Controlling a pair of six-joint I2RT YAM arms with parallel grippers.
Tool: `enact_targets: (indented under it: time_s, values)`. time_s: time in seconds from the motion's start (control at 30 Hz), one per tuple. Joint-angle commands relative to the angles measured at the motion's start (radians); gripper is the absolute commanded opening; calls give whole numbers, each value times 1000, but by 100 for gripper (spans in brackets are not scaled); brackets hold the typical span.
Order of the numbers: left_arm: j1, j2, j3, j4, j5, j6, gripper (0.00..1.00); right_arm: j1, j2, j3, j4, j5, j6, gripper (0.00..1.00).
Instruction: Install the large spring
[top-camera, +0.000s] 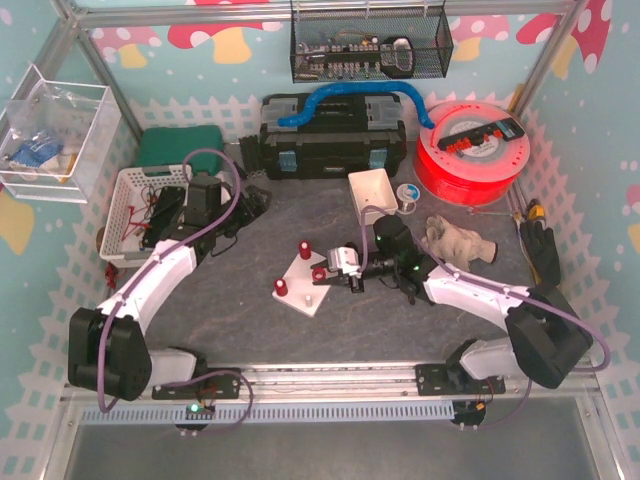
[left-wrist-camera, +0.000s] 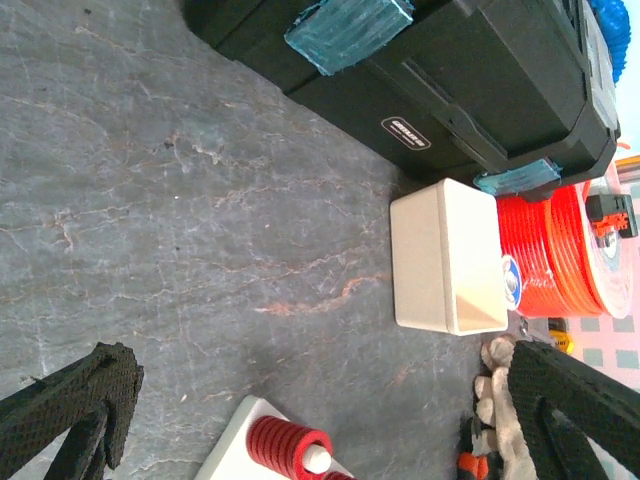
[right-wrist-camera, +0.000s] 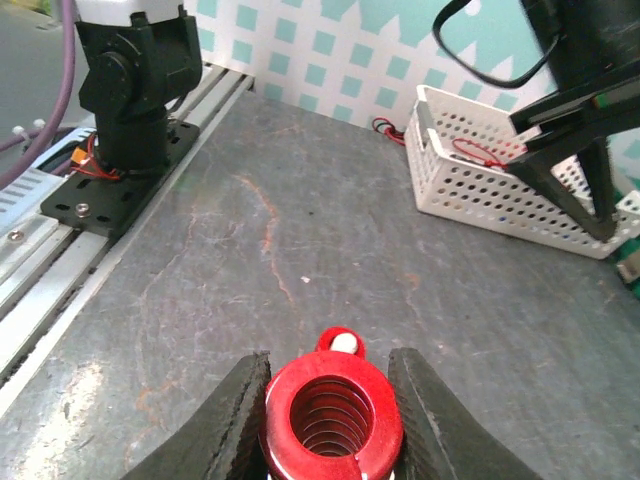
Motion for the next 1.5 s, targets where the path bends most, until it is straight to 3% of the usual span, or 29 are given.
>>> enact_targets:
  time_s: [0.0, 0.4, 1.47]
  values:
    - [6, 9, 24, -17, 40, 2, 99, 16, 41, -11, 136, -66, 48, 0]
    - [6, 24, 32, -15, 61, 18, 99, 25, 138, 3, 123, -158, 40, 0]
    - [6, 52, 46, -25, 94, 36, 99, 47, 272, 55, 77, -173, -31, 0]
